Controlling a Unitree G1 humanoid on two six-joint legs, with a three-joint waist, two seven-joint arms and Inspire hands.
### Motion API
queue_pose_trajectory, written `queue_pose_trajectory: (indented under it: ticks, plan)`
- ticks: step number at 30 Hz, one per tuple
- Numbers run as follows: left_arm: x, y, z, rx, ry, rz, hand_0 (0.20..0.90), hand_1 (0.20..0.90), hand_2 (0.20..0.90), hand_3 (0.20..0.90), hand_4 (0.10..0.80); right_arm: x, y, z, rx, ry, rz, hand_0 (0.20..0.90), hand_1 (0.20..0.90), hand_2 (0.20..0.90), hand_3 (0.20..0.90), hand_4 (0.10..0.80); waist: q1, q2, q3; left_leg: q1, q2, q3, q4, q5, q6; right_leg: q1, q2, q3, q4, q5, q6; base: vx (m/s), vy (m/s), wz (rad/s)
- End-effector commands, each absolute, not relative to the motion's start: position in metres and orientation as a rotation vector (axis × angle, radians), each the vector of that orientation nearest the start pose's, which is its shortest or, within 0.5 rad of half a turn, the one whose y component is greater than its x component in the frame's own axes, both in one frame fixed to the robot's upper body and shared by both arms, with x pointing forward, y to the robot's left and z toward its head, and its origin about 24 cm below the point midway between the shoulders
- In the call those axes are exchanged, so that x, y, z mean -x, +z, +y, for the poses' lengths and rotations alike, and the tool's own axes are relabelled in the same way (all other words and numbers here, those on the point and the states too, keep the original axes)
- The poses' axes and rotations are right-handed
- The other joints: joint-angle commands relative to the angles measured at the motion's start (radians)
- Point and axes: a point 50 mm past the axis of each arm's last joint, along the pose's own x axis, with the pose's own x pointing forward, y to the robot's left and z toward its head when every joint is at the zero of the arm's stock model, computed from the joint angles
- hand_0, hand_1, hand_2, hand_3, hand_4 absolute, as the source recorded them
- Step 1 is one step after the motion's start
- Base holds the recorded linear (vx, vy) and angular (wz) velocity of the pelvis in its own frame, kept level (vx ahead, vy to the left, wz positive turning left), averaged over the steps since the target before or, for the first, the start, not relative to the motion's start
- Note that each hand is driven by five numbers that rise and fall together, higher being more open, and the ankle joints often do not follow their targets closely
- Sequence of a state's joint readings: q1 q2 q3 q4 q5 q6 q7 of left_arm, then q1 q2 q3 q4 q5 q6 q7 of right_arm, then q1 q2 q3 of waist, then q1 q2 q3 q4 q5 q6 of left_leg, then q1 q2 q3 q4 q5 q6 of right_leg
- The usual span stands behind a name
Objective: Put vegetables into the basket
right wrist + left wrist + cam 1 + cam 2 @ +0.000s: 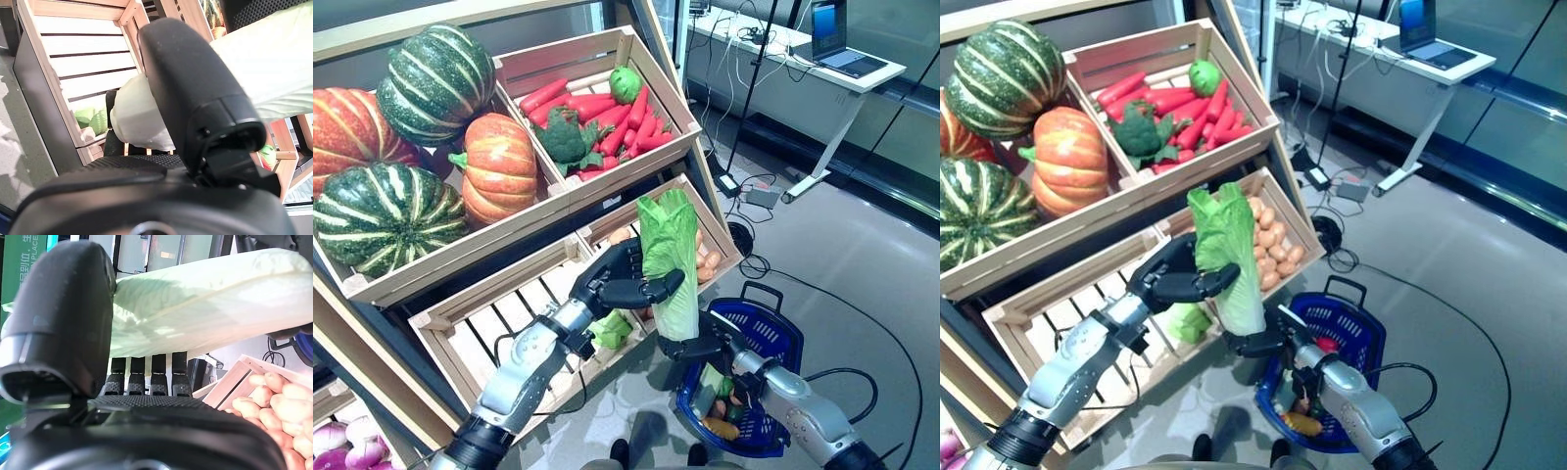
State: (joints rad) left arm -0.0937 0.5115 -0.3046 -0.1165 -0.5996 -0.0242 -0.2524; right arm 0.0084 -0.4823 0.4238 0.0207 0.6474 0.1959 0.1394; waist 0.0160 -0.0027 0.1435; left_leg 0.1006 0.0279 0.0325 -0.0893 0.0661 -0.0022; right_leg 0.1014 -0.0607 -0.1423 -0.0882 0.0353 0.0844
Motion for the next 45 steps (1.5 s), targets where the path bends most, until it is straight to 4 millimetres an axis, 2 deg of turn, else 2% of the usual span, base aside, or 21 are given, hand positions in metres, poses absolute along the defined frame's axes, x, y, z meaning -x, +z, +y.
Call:
queue_pose_trajectory:
  ticks: [1, 12, 20, 22, 27, 34, 37, 45]
  plan:
    - [-0.255, 0.115, 0.127, 0.020, -0.784, -0.209, 0.900, 0.900, 0.900, 0.900, 0.800, -0.249, 0.051, -0.134, -0.267, 0.532, 0.171, 0.300, 0.300, 0.300, 0.300, 0.400, 0.002, -0.023, -0.079, 0.022, -0.026, 0.016, 0.002, -0.102, -0.015, 0.004, -0.058, 0.000, 0.001, 0.008, 0.066, 0.000, 0.000, 0.00]
    - [-0.257, 0.117, 0.132, 0.082, -0.734, -0.217, 0.900, 0.900, 0.900, 0.900, 0.800, -0.249, 0.051, -0.144, -0.279, 0.508, 0.174, 0.300, 0.300, 0.300, 0.300, 0.400, -0.001, -0.024, -0.080, 0.021, -0.023, 0.015, 0.002, -0.100, -0.016, 0.005, -0.055, 0.002, 0.001, 0.006, 0.061, 0.000, 0.000, 0.00]
    - [-0.259, 0.120, 0.149, 0.137, -0.599, -0.257, 0.900, 0.900, 0.900, 0.900, 0.800, -0.251, 0.067, -0.158, -0.369, 0.476, 0.063, 0.300, 0.300, 0.300, 0.300, 0.400, -0.002, -0.025, -0.078, 0.019, -0.021, 0.011, 0.002, -0.102, -0.017, 0.005, -0.052, 0.000, 0.001, 0.004, 0.057, 0.000, 0.000, 0.00]
    - [-0.260, 0.121, 0.162, 0.172, -0.490, -0.283, 0.900, 0.900, 0.900, 0.900, 0.800, -0.252, 0.071, -0.168, -0.392, 0.422, 0.018, 0.300, 0.300, 0.300, 0.300, 0.400, -0.004, -0.027, -0.080, 0.018, -0.020, 0.011, 0.002, -0.103, -0.018, 0.005, -0.051, -0.002, 0.001, 0.001, 0.056, 0.000, 0.000, 0.00]
    - [-0.258, 0.122, 0.178, 0.180, -0.361, -0.342, 0.900, 0.900, 0.900, 0.900, 0.800, -0.251, 0.073, -0.189, -0.419, 0.296, -0.044, 0.300, 0.300, 0.300, 0.300, 0.400, -0.008, -0.032, -0.078, 0.016, -0.016, 0.009, 0.002, -0.105, -0.019, 0.004, -0.048, -0.004, 0.001, -0.002, 0.052, 0.000, 0.000, 0.00]
    - [-0.257, 0.126, 0.194, 0.166, -0.235, -0.392, 0.900, 0.900, 0.900, 0.900, 0.800, -0.250, 0.074, -0.209, -0.421, 0.163, -0.089, 0.300, 0.300, 0.300, 0.300, 0.400, -0.014, -0.037, -0.075, 0.014, -0.011, 0.012, 0.002, -0.106, -0.025, 0.002, -0.046, -0.006, 0.001, -0.005, 0.048, 0.000, 0.000, 0.00]
    - [-0.254, 0.127, 0.206, 0.170, -0.164, -0.418, 0.900, 0.900, 0.900, 0.900, 0.800, -0.247, 0.071, -0.221, -0.425, 0.064, -0.104, 0.300, 0.300, 0.300, 0.300, 0.400, -0.016, -0.038, -0.074, 0.014, -0.010, 0.012, 0.002, -0.106, -0.026, 0.004, -0.042, -0.006, 0.001, -0.008, 0.044, 0.022, -0.015, 0.00]
    - [-0.244, 0.127, 0.222, 0.186, -0.079, -0.452, 0.900, 0.900, 0.900, 0.900, 0.800, -0.239, 0.058, -0.243, -0.440, -0.178, -0.092, 0.300, 0.300, 0.300, 0.300, 0.400, -0.012, -0.037, -0.054, -0.005, -0.009, 0.016, 0.004, -0.098, -0.026, -0.012, -0.034, -0.012, 0.007, -0.012, 0.035, 0.035, -0.016, -0.01]
